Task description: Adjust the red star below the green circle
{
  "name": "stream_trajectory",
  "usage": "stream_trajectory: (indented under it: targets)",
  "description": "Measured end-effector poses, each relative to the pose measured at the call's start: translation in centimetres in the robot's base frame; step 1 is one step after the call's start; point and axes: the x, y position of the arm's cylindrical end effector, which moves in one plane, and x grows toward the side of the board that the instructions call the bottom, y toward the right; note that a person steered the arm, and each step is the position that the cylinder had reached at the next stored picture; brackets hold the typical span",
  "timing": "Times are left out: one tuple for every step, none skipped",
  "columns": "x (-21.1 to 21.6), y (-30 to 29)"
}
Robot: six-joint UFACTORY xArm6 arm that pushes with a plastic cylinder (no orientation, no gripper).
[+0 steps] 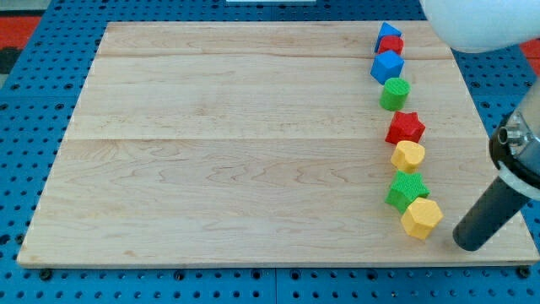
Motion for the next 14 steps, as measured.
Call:
stream_trajectory:
  targets:
    - [0.0,0.2]
    - [-0.1,0.1]
    - [-0.9,-0.2]
    - [-2.2,-0.2]
    - [-4.2,-0.2]
    - [-9.4,-0.4]
    - [-17.0,-1.2]
    - [-22.8,1.7]
    - [-30.4,2.2]
    - [-33.7,5.0]
    - [-35.4,5.5]
    - [-35.8,5.2]
    - [-36.0,5.2]
    - [-36.3,5.2]
